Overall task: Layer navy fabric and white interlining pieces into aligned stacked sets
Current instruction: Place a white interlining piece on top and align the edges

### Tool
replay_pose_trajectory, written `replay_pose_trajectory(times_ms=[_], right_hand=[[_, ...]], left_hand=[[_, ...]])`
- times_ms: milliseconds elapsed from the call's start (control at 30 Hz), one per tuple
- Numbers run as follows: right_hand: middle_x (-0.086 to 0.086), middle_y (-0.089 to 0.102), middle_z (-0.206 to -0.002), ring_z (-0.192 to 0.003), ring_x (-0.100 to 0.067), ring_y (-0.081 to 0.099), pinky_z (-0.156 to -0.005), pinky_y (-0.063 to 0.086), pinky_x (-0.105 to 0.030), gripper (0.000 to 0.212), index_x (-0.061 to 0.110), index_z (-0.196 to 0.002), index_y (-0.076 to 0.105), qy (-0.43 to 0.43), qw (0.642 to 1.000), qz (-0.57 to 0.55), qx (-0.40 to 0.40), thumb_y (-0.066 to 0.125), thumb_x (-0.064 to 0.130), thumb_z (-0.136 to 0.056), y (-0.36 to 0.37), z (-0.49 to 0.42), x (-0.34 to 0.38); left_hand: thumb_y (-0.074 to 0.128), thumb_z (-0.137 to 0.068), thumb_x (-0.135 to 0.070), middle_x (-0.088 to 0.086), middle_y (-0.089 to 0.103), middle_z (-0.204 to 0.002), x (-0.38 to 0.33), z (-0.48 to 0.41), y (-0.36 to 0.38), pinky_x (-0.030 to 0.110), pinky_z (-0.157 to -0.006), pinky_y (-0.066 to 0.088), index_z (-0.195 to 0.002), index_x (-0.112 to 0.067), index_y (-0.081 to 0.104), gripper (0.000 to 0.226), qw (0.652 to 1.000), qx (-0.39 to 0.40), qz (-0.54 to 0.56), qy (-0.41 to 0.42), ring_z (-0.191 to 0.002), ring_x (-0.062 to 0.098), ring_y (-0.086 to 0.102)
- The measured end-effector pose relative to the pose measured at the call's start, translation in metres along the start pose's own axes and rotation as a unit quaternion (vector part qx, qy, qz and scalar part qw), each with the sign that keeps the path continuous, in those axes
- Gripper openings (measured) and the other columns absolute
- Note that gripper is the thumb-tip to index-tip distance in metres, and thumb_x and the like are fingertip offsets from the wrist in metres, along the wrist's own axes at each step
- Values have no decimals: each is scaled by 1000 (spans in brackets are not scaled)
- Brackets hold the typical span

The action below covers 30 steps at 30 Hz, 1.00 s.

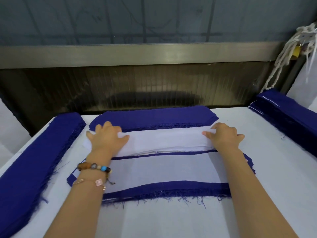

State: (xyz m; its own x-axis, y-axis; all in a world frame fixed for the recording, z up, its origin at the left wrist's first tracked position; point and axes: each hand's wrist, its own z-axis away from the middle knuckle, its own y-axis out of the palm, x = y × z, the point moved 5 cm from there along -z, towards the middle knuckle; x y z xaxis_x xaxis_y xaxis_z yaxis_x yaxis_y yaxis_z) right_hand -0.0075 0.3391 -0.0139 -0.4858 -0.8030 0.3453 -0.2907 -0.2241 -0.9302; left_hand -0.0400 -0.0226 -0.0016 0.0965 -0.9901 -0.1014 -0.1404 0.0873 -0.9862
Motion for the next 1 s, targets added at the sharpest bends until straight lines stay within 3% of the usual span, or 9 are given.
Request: replay_pose_trajectory(times_ms=[100,300,367,467,600,700,833,933,1000], right_hand=[[-8,61,-117,-114,-27,48,-96,31,-42,42,21,-120,58,-3,1000,-5,-4,61,49,-88,1,1,2],[-9,62,-110,-107,-28,52,-93,32,-40,21,26,-103,54,-10,998,-60,-7,65,37,-89,5,1,6],[-8,63,-106,-101,-26,54,-89,33,-37,15,28,-98,51,-33,996,-77,-15,64,29,-91,5,4,10],[-6,62,-110,-96,-22,54,-84,38,-33,20,25,-106,54,-82,991,-104,0,64,16,-91,1,5,15],[-7,59,-118,-98,-19,53,-80,42,-25,23,18,-108,59,-81,959,-270,-15,66,8,-88,-25,4,5],[-1,58,-113,-98,-17,54,-80,45,-27,21,19,-107,61,-66,932,-353,-38,68,15,-88,-48,11,-8],[7,55,-109,-94,-11,55,-70,44,-18,23,23,-108,61,-79,924,-375,-13,67,14,-88,-59,28,-28],[7,56,-107,-94,-11,54,-74,47,-22,22,28,-104,61,-72,931,-359,10,66,13,-89,-55,44,-45],[5,58,-101,-86,-10,54,-69,42,-19,21,32,-99,59,-71,936,-345,12,64,13,-90,-48,56,-53]], left_hand=[[50,-91,-56,4,51,-121,42,1,-5,52,-100,28,-106,-29,60,32,999,-11,1,-40,-118,30,43],[64,-86,-52,8,61,-118,75,11,5,52,-97,39,-112,-13,63,47,974,-49,200,-90,-109,32,53],[64,-86,-53,6,60,-124,72,8,2,50,-99,36,-120,-16,62,50,977,-34,182,-106,-115,32,52],[62,-88,-50,8,61,-121,62,7,-10,46,-96,40,-121,-17,60,46,988,-18,123,-89,-113,31,53],[63,-91,-38,12,66,-103,59,19,-41,39,-75,47,-107,-10,64,33,965,-124,227,-51,-94,31,60],[63,-90,-38,9,66,-93,63,32,-63,41,-72,51,-100,-12,63,29,944,-171,282,-26,-84,27,63],[66,-88,-39,6,64,-79,75,50,-66,46,-71,52,-83,-14,64,25,939,-128,319,6,-77,25,62],[70,-85,-38,3,61,-75,85,65,-53,36,-64,46,-76,-13,60,29,943,-82,323,1,-77,24,60],[71,-84,-38,1,62,-82,90,76,-41,32,-69,43,-80,-14,58,28,946,-60,319,-15,-82,22,59]])
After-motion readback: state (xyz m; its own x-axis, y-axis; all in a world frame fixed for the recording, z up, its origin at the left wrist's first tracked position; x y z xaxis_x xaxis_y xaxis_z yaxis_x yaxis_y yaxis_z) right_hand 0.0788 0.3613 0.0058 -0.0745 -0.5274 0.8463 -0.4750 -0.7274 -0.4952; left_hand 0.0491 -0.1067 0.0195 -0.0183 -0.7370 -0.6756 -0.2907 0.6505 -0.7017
